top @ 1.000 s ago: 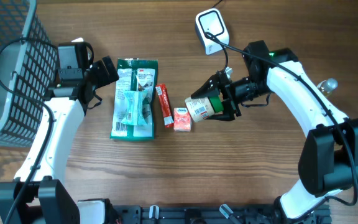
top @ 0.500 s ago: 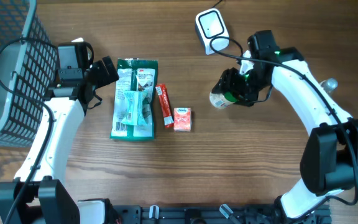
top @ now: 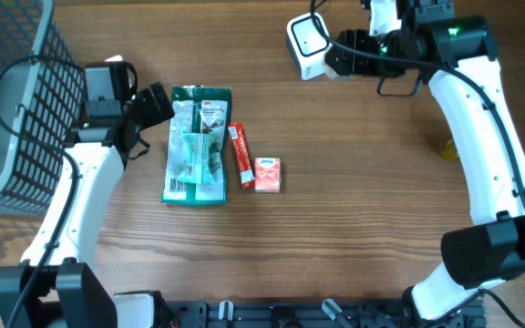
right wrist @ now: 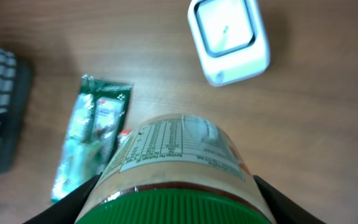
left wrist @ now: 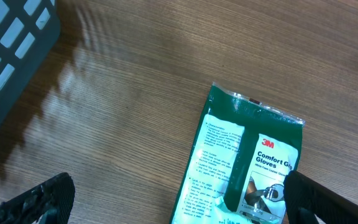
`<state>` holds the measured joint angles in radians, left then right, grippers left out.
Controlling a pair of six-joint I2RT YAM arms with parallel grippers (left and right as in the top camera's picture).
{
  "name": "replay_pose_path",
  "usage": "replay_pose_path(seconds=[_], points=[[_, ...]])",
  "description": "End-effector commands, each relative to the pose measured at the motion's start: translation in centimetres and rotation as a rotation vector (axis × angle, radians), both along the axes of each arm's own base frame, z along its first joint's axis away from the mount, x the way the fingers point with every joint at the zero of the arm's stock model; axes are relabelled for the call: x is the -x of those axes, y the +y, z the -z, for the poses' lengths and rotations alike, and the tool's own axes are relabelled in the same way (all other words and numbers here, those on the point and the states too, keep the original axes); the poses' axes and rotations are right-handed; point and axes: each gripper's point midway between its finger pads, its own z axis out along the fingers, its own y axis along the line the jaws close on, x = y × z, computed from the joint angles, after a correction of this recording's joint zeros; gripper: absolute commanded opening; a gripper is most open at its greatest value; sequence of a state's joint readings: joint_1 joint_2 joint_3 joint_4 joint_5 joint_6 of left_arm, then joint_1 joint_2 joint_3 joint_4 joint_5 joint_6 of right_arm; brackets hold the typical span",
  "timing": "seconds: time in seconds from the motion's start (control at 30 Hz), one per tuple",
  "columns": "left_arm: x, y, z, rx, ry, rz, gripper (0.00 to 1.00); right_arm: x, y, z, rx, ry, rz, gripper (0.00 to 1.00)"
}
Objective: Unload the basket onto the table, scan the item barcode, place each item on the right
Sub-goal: 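Hold the jar's label facing the scanner window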
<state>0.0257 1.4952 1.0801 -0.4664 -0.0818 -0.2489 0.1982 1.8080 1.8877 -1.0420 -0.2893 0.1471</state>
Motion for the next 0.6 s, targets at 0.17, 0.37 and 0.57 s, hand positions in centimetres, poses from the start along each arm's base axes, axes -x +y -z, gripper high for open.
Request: replay_pose_path(seconds=[0.17, 0.37, 0.57], points=[[-0.2, 0.3, -0.5, -0.013, -0.012, -0.003, 1.0, -6.1, 0.5, 1.5, 0.165, -0.215, -0.106, 0.24], [-0.2, 0.3, -0.5, -0.013, -0.012, -0.003, 1.0, -10.6, 1.5, 4.7, 0.198, -0.295, -0.12, 0.24], [-0.2, 0.3, -0.5, -0.013, -0.012, -0.003, 1.0, -14.1, 4.7, 7.3, 0.296, -0.466, -0.287, 0.26]])
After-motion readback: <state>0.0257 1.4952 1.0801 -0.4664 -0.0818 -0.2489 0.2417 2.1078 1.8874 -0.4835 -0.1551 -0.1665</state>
